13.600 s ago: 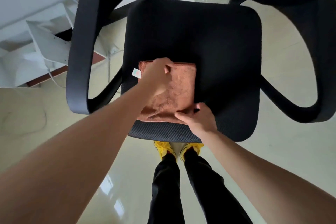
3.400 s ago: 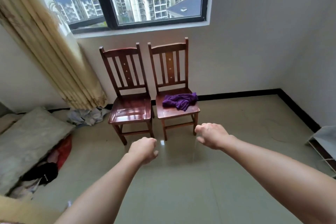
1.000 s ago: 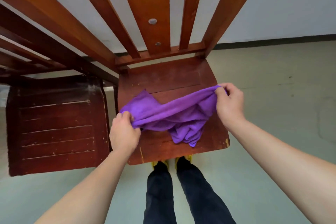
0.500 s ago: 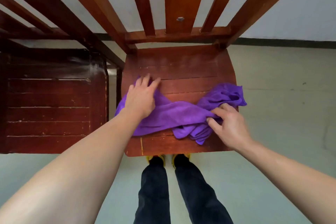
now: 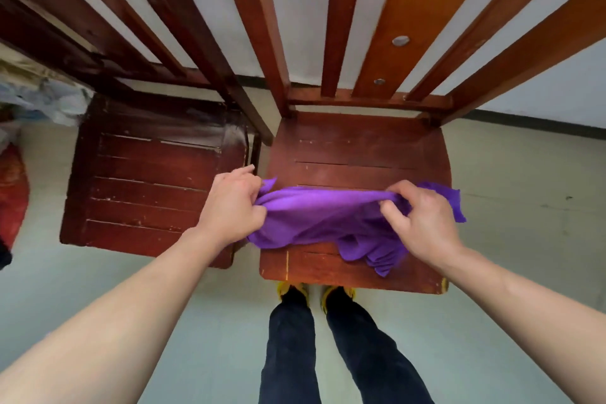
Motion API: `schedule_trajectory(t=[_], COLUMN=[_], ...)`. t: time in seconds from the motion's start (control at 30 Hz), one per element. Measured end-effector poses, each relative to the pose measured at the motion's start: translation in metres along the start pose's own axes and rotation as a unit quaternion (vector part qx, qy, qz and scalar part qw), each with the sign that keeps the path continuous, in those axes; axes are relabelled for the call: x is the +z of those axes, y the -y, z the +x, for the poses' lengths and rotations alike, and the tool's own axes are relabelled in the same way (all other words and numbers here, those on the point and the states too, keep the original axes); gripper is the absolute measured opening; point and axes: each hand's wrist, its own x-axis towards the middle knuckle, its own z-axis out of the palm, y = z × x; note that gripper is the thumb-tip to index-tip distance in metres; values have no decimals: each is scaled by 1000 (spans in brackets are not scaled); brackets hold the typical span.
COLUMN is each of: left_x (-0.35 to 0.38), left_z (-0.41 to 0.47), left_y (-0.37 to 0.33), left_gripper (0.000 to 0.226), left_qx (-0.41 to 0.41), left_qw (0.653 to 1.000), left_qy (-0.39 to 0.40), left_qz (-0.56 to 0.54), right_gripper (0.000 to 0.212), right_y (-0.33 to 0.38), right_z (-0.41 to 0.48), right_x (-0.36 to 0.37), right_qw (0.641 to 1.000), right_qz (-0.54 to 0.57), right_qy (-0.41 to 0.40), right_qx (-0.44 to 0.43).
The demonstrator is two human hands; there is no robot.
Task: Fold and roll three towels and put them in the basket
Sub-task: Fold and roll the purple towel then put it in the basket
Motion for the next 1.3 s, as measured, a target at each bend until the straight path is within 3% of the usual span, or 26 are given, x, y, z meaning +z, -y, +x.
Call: schedule_trajectory(t=[0.17, 0.3, 0.43, 0.5, 0.73, 0.9, 1.0, 1.07, 1.17, 1.3], left_x=[-50, -86, -115, -144, -189, -170, -153, -142, -121, -90], left_z=[-42, -63, -68, -71, -30, 29, 61, 68, 49, -5], left_y=[21, 55, 108, 153, 225, 291, 315, 320, 322, 297], left_gripper=[16, 44, 17, 24, 30, 36, 28, 41, 54, 53], left_qx=[-152, -181, -217, -235, -244, -313, -340, -349, -402, -529], left_qw=[988, 981, 970, 964, 958, 910, 880, 860, 848, 771], left_qy=[-10, 59, 110, 127, 43, -61, -139, -170, -170, -110], left_qz=[-12, -32, 19, -6, -145, -264, -302, -331, -302, -338], right_gripper=[13, 18, 19, 20, 27, 24, 26, 27, 36, 34], right_y=[48, 95, 139, 169, 204, 217, 214, 214, 221, 249], right_z=[24, 40, 57, 71, 110, 154, 173, 177, 165, 114], right_x=[-3, 14, 40, 74, 125, 168, 186, 192, 195, 208], right_qw=[998, 993, 990, 990, 987, 983, 977, 975, 971, 981], right_qz=[5, -13, -37, -58, -119, -123, -136, -140, -211, -180], right_qy=[37, 76, 95, 97, 106, 88, 75, 71, 34, 70], right_qx=[-49, -88, -102, -85, -11, 99, 146, 158, 108, 25])
